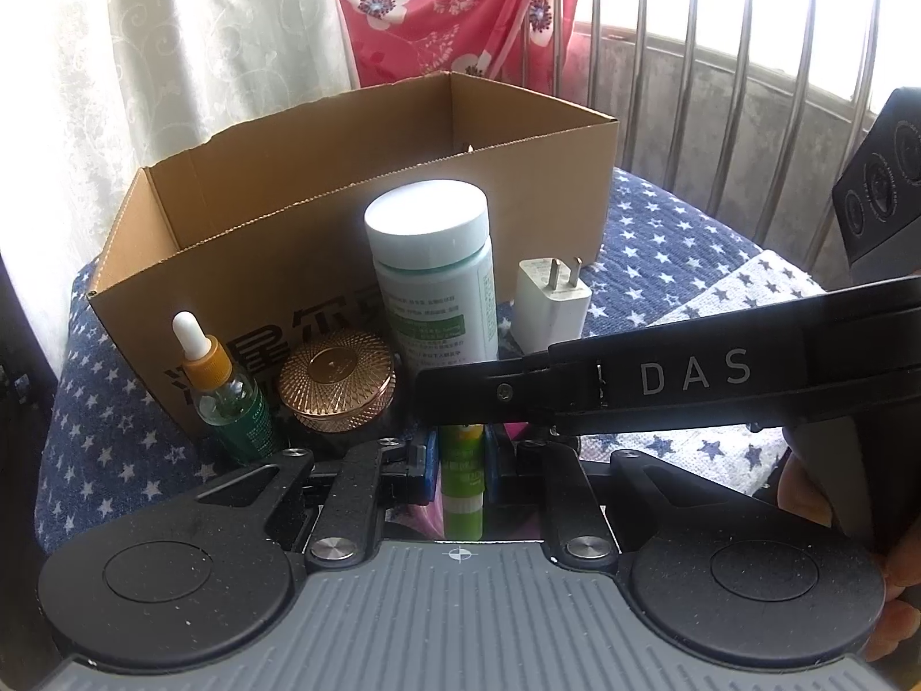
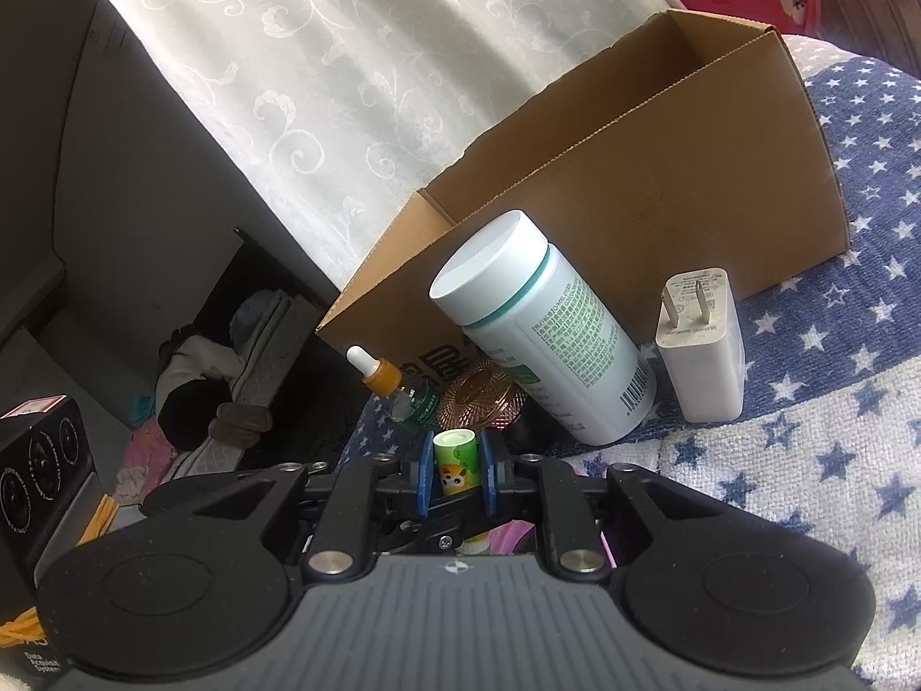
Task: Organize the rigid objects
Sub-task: 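Grasp the green lip balm in the pink bowl with the right gripper, then carry the green lip balm into the box and release it, then grasp the black key fob in the pink bowl with the right gripper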
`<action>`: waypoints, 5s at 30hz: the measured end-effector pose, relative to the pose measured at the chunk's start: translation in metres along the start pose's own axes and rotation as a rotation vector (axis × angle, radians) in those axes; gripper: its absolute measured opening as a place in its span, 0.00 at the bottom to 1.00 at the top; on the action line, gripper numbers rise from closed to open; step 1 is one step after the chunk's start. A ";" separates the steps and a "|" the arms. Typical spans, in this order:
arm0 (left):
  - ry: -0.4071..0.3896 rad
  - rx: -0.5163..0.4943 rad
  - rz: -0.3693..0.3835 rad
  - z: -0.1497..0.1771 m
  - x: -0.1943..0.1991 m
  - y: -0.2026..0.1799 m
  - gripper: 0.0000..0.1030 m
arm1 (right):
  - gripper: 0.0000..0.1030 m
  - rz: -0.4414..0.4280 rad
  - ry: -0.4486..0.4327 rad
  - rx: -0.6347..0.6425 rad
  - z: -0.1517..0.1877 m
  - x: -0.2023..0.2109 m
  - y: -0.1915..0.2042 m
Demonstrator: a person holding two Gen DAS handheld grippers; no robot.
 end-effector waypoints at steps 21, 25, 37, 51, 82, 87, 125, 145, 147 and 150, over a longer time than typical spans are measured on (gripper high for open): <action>-0.044 0.050 -0.017 -0.005 0.032 0.006 0.14 | 0.18 0.013 -0.028 0.119 0.001 0.008 0.042; -0.087 0.055 -0.030 -0.011 0.051 0.010 0.14 | 0.18 0.003 -0.041 0.162 -0.004 0.012 0.065; -0.179 0.097 -0.008 -0.095 0.082 0.068 0.14 | 0.16 -0.035 -0.061 0.403 -0.092 -0.001 0.140; 0.140 0.251 0.044 -0.132 -0.070 0.140 0.14 | 0.16 0.062 0.345 0.175 -0.169 -0.148 0.046; 0.149 0.253 -0.137 -0.148 -0.078 0.170 0.27 | 0.19 0.153 0.423 0.094 -0.218 -0.202 0.004; 0.057 0.255 -0.113 -0.149 -0.031 0.163 0.29 | 0.19 0.096 0.321 0.132 -0.219 -0.137 0.033; 0.046 -0.033 0.137 0.018 -0.006 -0.008 0.35 | 0.35 0.042 0.082 -0.174 0.011 0.030 -0.044; 0.025 0.009 0.124 0.020 -0.007 0.003 0.30 | 0.32 -0.051 0.096 -0.162 0.013 0.009 -0.021; 0.024 0.013 0.119 0.020 -0.007 0.005 0.29 | 0.30 -0.036 0.100 -0.149 0.015 0.001 -0.017; 0.022 0.017 0.111 0.021 -0.006 0.008 0.28 | 0.24 -0.014 0.097 -0.136 0.016 -0.004 -0.016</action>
Point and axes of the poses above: each gripper's, at about its wrist camera, not at the fingertips, and x roughly against the way its jaws point, y to its left, z to its underside, the point moved 6 cm from there along -x, roughly the way its jaws point
